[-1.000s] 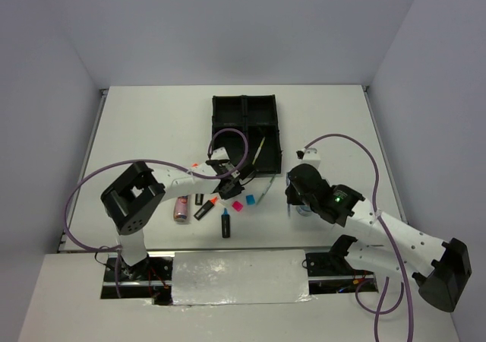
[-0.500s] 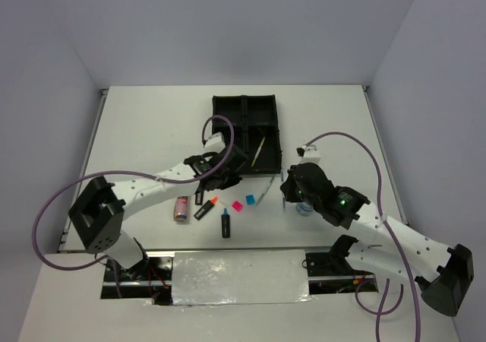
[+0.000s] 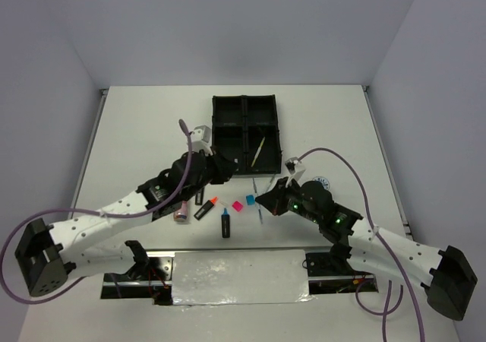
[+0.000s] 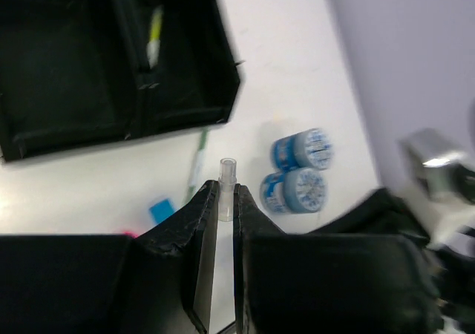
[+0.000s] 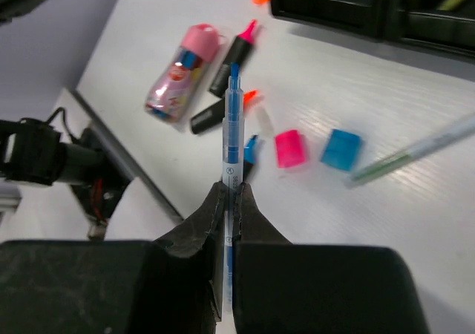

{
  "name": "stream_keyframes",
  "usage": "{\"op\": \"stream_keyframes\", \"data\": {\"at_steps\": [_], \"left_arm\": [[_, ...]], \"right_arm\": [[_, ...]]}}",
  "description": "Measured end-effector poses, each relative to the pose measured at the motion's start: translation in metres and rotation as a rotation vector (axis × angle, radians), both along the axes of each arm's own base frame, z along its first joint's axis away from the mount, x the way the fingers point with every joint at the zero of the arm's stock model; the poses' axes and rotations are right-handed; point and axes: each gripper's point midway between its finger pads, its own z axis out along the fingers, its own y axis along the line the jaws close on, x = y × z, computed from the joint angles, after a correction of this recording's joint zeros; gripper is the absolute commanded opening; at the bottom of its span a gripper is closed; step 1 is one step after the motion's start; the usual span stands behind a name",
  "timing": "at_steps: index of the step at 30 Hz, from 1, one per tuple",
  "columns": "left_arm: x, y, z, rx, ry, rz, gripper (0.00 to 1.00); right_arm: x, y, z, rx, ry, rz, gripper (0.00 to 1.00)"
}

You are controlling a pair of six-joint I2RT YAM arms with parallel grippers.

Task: Sort the stationery into containers
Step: Close the pen cap on the pen.

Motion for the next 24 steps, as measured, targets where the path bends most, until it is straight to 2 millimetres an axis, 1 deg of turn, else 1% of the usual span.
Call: {"op": "stream_keyframes", "data": {"at_steps": [2,4,8,12,16,20,24], "left_arm": [[-0.006,0.0,0.02,-0.063,-0.084,-0.039,0.0],[-0.012,0.001,0.037,-0.129,-0.159,-0.075,0.0],[-0.025,0.007,0.054,-0.206,-0.256,-0.119,0.0],[-0.031,0.009,0.065,-0.24,-0.31,-0.142,0.0],[-0.038,0.016,0.07,-0.275,-0.347,-0.148,0.0],[-0.04,0.018,0.077,-0.292,-0.367,-0.15,0.0],[-0.042,0.021,0.081,-0.302,-0.377,-0.145,0.0]], "right_arm": [[-0.006,0.012,0.003,0.042,-0.01,0.035,0.0],[-0.012,0.025,0.013,0.084,-0.037,0.07,0.0],[-0.022,0.044,0.031,0.144,-0.086,0.112,0.0],[-0.025,0.053,0.05,0.195,-0.129,0.119,0.0],[-0.018,0.064,0.066,0.209,-0.148,0.106,0.0],[-0.018,0.068,0.073,0.218,-0.158,0.107,0.0],[-0.019,0.07,0.081,0.23,-0.172,0.116,0.0]]}}
